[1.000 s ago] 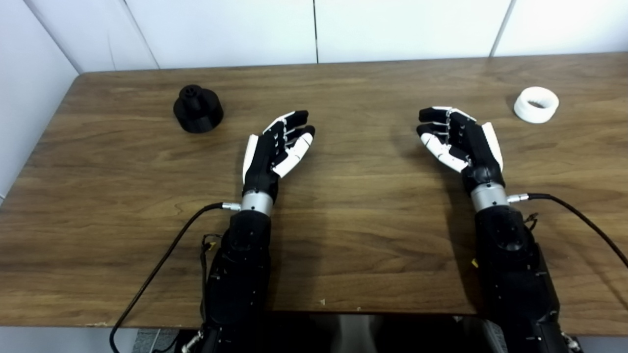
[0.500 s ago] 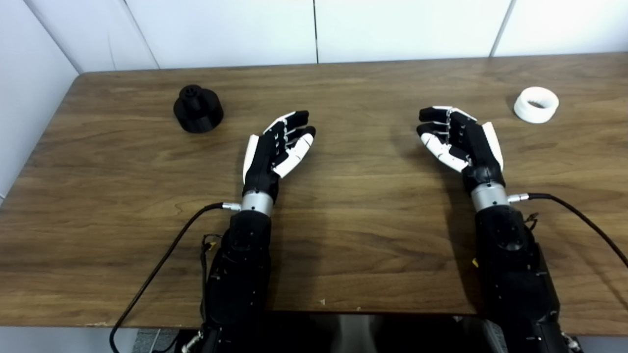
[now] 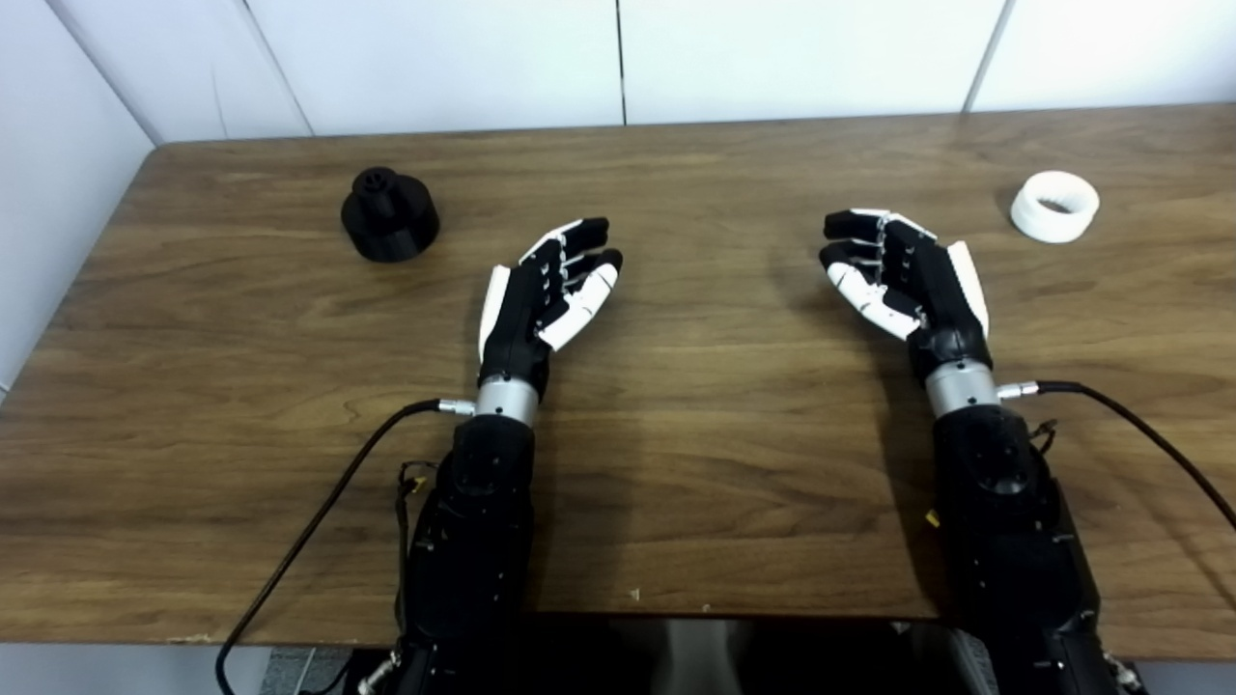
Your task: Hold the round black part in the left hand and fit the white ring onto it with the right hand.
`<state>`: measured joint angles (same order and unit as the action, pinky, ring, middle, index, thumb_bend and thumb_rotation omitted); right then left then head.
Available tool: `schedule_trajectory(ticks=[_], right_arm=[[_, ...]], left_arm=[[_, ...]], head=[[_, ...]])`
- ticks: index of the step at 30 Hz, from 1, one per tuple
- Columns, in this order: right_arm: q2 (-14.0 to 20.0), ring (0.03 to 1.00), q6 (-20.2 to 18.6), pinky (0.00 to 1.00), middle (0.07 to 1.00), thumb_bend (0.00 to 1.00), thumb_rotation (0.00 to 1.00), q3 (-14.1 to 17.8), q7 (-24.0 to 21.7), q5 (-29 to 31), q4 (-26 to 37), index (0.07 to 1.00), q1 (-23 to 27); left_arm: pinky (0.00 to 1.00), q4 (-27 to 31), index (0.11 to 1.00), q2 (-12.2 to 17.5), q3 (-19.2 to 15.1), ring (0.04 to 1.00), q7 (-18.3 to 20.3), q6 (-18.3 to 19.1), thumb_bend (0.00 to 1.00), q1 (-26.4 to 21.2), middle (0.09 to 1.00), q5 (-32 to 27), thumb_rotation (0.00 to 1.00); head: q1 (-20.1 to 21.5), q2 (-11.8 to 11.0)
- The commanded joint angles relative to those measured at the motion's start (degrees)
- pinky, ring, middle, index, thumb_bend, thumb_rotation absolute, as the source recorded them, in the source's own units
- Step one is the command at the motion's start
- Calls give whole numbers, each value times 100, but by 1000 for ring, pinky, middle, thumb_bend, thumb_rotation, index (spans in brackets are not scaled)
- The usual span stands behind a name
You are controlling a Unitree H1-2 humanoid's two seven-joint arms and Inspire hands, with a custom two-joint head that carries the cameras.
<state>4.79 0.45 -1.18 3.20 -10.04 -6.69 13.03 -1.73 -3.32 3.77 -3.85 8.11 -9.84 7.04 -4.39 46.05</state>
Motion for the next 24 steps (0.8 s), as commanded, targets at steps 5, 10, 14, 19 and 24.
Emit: schedule_trajectory(ticks=[5,10,14,19,24], right_arm=[[1,683,264,607,695,425,307,-11,44,-16,30,654,171],[-10,677,284,599,692,424,283,15,52,26,-31,655,203],[-9,679,284,600,690,422,271,12,67,13,-44,654,207],[-17,695,257,627,700,426,290,6,88,-15,-25,660,200],[-3,687,286,618,702,427,304,9,80,8,-28,665,187]], left_arm=[[654,153,749,207,112,762,-91,-317,464,-183,803,420,428],[717,369,751,548,241,797,-151,-416,474,-256,813,1002,476],[702,644,757,810,235,792,-75,-347,483,-270,825,1266,501],[715,811,757,1046,226,791,-22,-259,530,-270,837,1519,532],[717,914,752,1293,286,814,-41,-220,543,-267,831,2080,489]], head=[[-9,-4],[-37,-23],[-69,-40],[-70,-35],[-89,-26]])
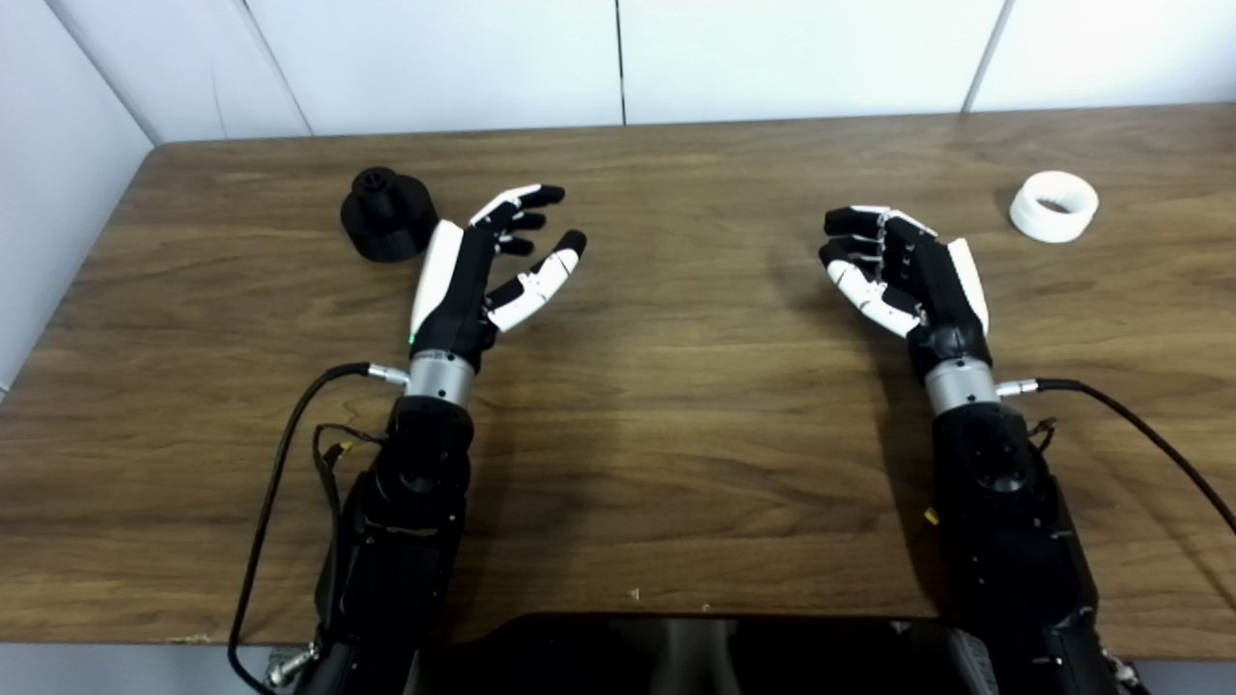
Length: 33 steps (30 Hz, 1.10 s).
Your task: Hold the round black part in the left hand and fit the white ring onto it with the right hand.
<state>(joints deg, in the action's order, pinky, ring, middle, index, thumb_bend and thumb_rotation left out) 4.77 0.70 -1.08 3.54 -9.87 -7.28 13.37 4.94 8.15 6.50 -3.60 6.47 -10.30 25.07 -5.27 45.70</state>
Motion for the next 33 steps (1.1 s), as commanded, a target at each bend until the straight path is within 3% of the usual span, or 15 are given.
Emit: schedule_trajectory(ticks=[1,5,9,14,16,20,33], right_arm=[[3,685,271,614,701,426,302,-4,47,-14,29,665,151],[-11,680,250,608,699,428,300,19,44,32,6,664,163],[-1,689,279,617,701,422,284,0,41,19,-13,662,170],[11,687,254,615,698,422,283,-9,59,-21,8,663,168],[15,684,211,615,698,418,289,-7,56,-26,32,664,167],[7,691,138,622,699,423,283,12,47,-1,74,664,159],[41,694,186,624,697,421,288,19,50,-25,51,658,156]], left_arm=[[709,257,752,197,38,816,-86,-67,544,-224,831,424,489],[673,233,751,389,124,805,-261,-85,553,-266,832,1122,449],[672,143,774,483,112,825,-411,23,626,-316,863,1666,452],[771,73,832,550,48,929,-536,374,748,-380,925,2345,513],[895,12,874,570,-4,986,-596,457,810,-411,965,2461,508],[983,-113,918,661,-77,1000,-625,572,870,-477,996,2625,541],[1000,-789,962,1024,-347,1000,-924,826,988,-807,1000,2691,593]], head=[[-1,9],[-30,0],[-32,-7],[-51,-4],[-51,-4],[-55,-5],[-89,-38]])
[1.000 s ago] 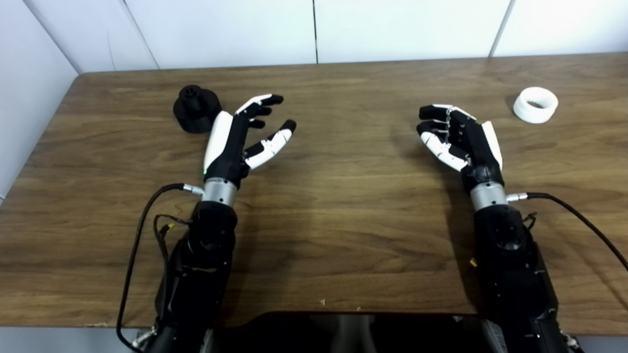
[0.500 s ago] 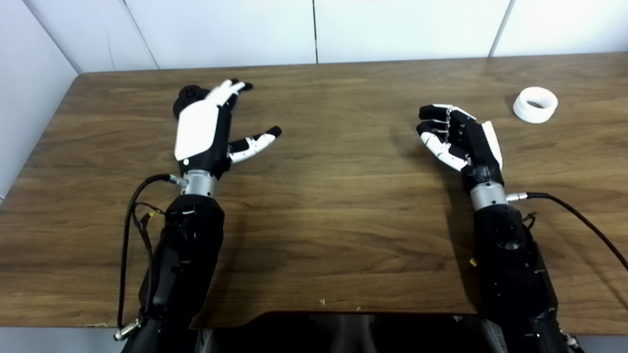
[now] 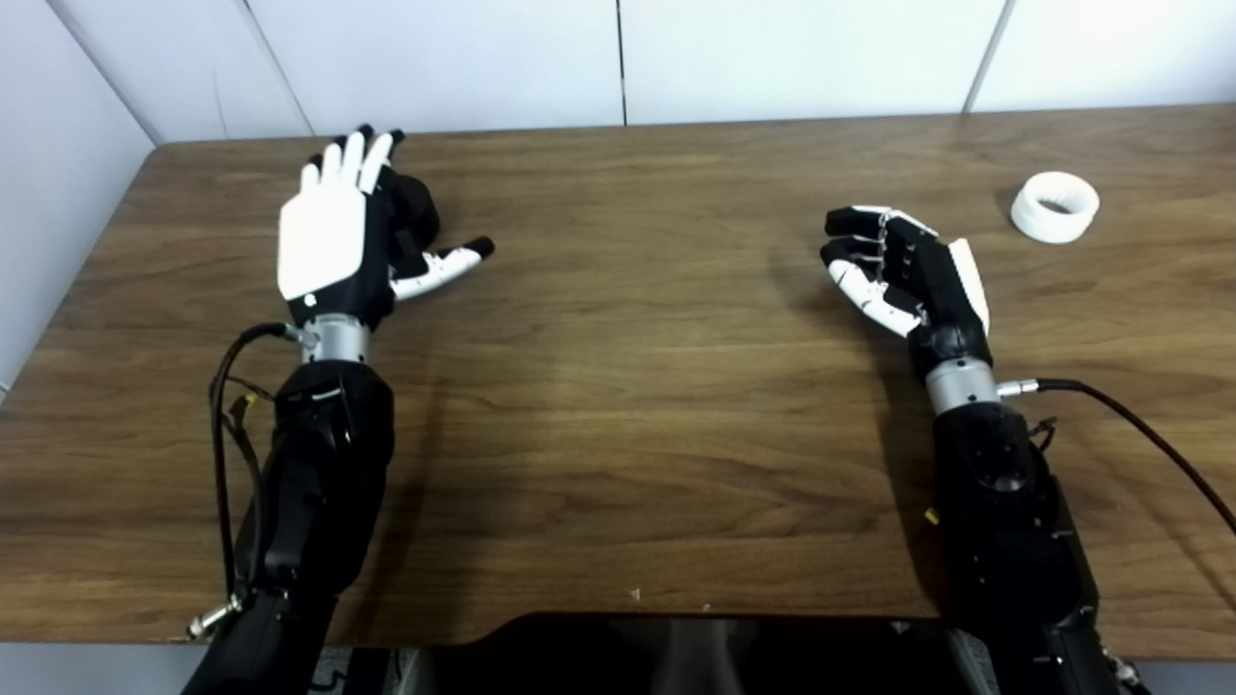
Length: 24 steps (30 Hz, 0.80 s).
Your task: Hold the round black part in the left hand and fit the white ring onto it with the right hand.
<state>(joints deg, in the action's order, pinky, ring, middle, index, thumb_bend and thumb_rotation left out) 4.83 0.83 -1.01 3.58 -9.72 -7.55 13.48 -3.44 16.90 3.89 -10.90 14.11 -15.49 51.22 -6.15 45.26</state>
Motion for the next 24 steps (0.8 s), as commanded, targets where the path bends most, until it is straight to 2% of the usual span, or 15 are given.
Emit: schedule_trajectory(ticks=[1,7,16,24], right_arm=[[39,694,182,625,697,422,290,13,48,-44,71,658,147],[42,699,103,634,702,424,281,35,21,5,117,661,134],[114,685,235,616,695,414,271,19,19,-40,55,669,143],[130,691,175,630,698,425,303,25,9,-42,82,671,147]], left_arm=[[1000,24,978,157,-96,1000,-191,101,996,-304,1000,65,592],[1000,-179,1000,402,-58,1000,-92,420,1000,-417,1000,235,637],[1000,-436,976,811,15,1000,133,748,1000,-575,1000,190,621],[1000,-733,962,883,24,1000,110,802,1000,-670,1000,12,623]], head=[[-1,6],[-13,-5],[-9,-12],[14,-8]])
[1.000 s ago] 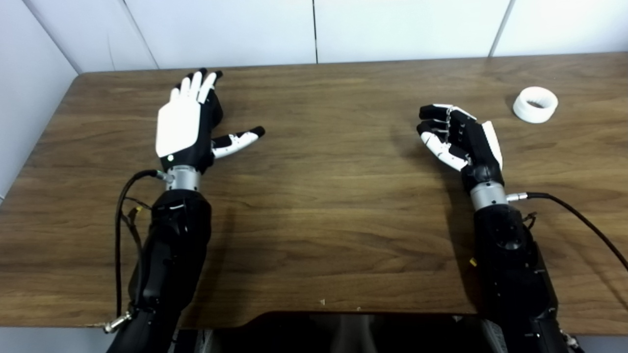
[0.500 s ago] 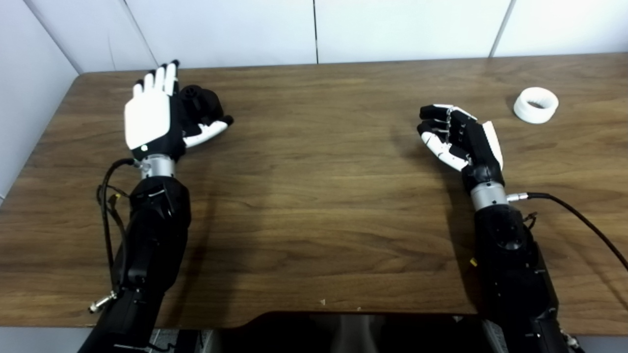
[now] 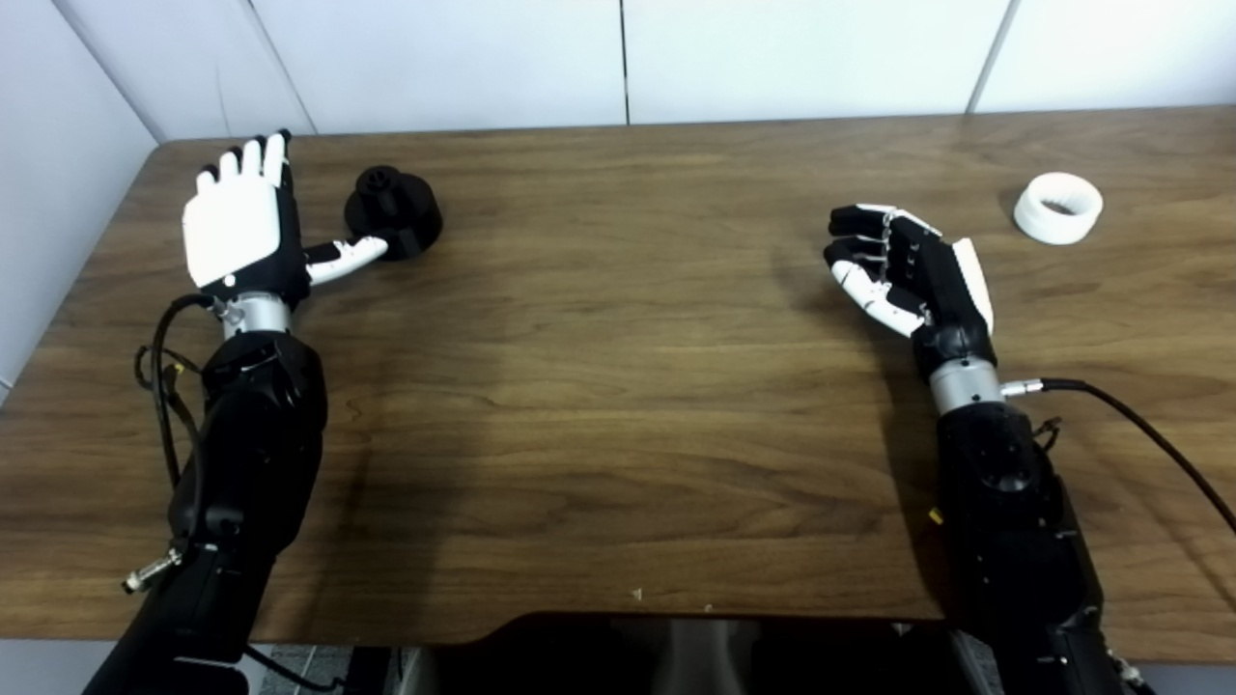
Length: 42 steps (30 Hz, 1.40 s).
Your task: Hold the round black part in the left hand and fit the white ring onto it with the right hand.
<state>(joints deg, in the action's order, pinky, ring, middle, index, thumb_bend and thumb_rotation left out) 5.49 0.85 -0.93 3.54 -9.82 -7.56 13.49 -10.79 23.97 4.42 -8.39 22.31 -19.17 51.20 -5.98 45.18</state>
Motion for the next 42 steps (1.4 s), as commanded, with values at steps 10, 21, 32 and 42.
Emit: schedule_trajectory(ticks=[10,21,32,42], right_arm=[[82,705,127,643,709,424,321,26,-12,6,124,669,143],[77,707,103,646,707,422,331,19,26,-49,144,667,123],[120,691,137,621,701,415,347,31,2,-56,113,668,126],[172,679,146,599,695,408,354,20,-6,-98,167,669,115]], left_arm=[[1000,-395,911,174,-24,1000,-64,-193,1000,-475,1000,-436,666],[1000,-844,828,244,137,1000,-111,-349,1000,-660,1000,-675,632],[1000,-1204,824,200,229,1000,-217,-445,1000,-813,1000,-776,603],[1000,-1377,841,167,337,1000,-300,-388,1000,-873,1000,-816,621]], head=[[47,2],[50,14],[95,1],[110,20]])
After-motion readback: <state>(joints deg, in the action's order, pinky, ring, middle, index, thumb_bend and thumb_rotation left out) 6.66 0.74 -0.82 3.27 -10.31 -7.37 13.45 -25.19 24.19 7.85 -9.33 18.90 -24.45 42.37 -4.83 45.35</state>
